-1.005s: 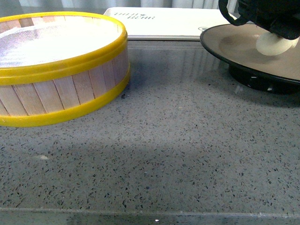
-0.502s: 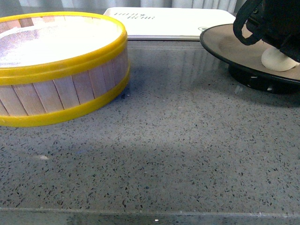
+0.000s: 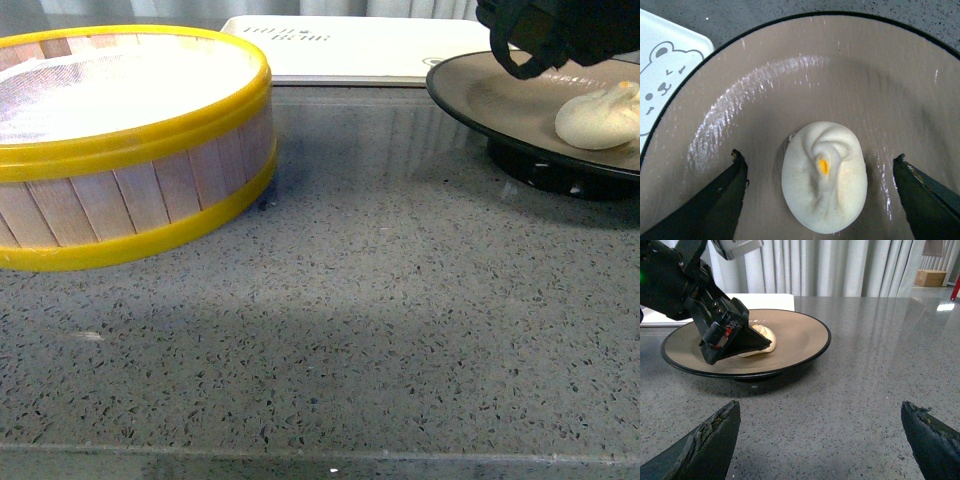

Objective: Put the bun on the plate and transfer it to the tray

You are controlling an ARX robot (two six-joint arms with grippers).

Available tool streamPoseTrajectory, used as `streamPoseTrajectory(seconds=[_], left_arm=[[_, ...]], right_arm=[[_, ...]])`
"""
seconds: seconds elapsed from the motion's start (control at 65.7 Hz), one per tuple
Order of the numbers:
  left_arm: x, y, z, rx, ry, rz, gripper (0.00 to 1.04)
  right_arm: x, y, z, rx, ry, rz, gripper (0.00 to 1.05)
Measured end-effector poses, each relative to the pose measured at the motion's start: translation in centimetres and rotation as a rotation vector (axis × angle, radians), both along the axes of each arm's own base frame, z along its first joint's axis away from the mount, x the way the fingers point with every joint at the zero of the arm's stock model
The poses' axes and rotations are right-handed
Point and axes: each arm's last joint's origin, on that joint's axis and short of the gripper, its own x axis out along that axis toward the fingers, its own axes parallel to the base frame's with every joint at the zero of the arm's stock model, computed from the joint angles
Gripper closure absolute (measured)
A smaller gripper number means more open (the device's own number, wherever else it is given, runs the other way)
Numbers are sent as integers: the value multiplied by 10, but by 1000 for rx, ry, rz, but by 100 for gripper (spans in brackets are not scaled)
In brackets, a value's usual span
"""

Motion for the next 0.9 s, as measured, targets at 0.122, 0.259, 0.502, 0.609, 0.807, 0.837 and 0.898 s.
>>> streamPoseTrajectory(seconds=[0.122, 0.259, 0.502, 0.609, 0.807, 0.837, 0.898], left_arm=[[3, 12, 18, -41, -21, 31, 7], [3, 40, 50, -114, -84, 85, 7], [-25, 142, 108, -258, -266, 295, 7], [-48, 193, 115, -299, -315, 395, 7], [-98, 279, 98, -328, -343, 546, 7], [-105, 293, 93, -332, -342, 571, 7], [-112, 314, 84, -352, -332, 624, 7]], right_arm=[[0, 0, 0, 0, 0, 0, 9], [0, 0, 0, 0, 0, 0, 9], [0, 0, 0, 0, 0, 0, 9], [0, 0, 0, 0, 0, 0, 9], [0, 0, 0, 0, 0, 0, 9], [0, 0, 0, 0, 0, 0, 9], [0, 0, 0, 0, 0, 0, 9]])
